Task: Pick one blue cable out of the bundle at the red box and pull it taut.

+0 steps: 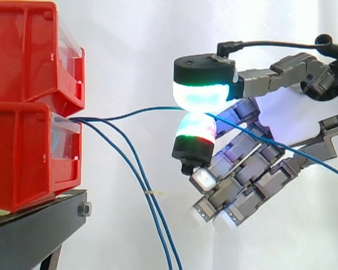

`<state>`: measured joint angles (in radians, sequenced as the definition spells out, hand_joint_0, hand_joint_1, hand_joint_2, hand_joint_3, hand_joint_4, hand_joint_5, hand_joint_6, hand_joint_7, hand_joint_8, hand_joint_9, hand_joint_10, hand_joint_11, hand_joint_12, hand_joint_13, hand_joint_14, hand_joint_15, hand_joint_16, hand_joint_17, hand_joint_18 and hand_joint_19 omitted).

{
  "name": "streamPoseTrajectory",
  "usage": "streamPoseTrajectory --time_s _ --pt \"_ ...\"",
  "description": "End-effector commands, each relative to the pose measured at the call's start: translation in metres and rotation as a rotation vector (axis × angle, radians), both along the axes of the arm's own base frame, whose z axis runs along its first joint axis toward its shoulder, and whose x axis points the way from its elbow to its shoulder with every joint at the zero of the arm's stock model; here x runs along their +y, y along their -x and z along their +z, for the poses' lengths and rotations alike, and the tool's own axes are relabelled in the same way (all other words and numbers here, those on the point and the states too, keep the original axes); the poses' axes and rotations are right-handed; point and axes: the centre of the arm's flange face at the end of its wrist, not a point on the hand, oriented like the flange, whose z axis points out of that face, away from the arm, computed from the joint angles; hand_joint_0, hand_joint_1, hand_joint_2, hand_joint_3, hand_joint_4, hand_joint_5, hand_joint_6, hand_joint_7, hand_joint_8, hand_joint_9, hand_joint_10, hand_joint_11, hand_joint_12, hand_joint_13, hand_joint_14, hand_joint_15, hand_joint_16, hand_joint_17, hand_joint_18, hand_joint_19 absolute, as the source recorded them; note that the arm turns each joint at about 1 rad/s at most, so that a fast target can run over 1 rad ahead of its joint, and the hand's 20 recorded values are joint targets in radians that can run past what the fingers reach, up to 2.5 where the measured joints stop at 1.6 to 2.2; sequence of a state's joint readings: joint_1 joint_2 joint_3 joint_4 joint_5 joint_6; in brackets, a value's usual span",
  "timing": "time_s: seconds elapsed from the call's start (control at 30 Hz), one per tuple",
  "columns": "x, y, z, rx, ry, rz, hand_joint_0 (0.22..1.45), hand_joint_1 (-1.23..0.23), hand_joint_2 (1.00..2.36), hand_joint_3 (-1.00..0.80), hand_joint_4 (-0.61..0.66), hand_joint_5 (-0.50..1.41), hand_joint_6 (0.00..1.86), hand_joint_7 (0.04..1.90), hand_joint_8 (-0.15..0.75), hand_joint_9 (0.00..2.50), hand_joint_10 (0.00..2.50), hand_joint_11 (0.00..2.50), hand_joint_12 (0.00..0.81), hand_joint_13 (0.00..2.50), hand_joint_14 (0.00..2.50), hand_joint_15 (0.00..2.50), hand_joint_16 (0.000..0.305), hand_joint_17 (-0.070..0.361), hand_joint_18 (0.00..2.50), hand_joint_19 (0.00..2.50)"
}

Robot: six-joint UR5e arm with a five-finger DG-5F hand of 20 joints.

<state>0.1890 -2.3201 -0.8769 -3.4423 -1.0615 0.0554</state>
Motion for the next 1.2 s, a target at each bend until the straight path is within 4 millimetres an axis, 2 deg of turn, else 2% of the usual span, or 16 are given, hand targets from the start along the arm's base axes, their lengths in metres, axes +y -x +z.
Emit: streamPoseTrajectory --time_s 0.0,0.3,0.4,0.47,0.57,1.17 --pt "-0.0003 0.0001 -0.0009 0.003 0.001 0.000 0.55 -0.72 1.02 -0.20 0.22 -0.17 0.85 1.37 0.319 0.81 0.02 0.99 0.438 0.50 0.01 0.24 0.061 0.137 0.44 0.29" --pt "0.0009 -0.0001 -0.0008 0.001 0.000 0.001 0.55 -0.73 1.01 -0.12 0.23 -0.15 0.86 1.38 0.347 0.85 0.02 0.97 0.470 0.54 0.01 0.23 0.067 0.151 0.49 0.27" --pt "-0.0002 -0.0001 -0.0008 0.001 0.000 0.000 0.56 -0.72 1.01 -0.15 0.22 -0.15 0.86 1.34 0.343 0.86 0.02 0.97 0.469 0.54 0.01 0.24 0.068 0.152 0.48 0.28" --pt "-0.0002 -0.0001 -0.0008 0.002 0.002 0.000 0.54 -0.69 1.01 -0.23 0.21 -0.16 0.85 1.30 0.326 0.85 0.02 0.98 0.451 0.52 0.01 0.24 0.064 0.144 0.44 0.30" --pt "-0.0002 -0.0001 -0.0008 0.002 0.002 0.000 0.53 -0.68 1.01 -0.29 0.22 -0.16 0.84 1.32 0.319 0.84 0.02 0.99 0.440 0.50 0.01 0.25 0.062 0.138 0.42 0.30" --pt "0.0009 0.0001 -0.0015 0.003 0.002 0.002 0.53 -0.67 1.01 -0.29 0.22 -0.16 0.84 1.34 0.318 0.86 0.02 0.99 0.437 0.50 0.01 0.24 0.061 0.138 0.42 0.30"
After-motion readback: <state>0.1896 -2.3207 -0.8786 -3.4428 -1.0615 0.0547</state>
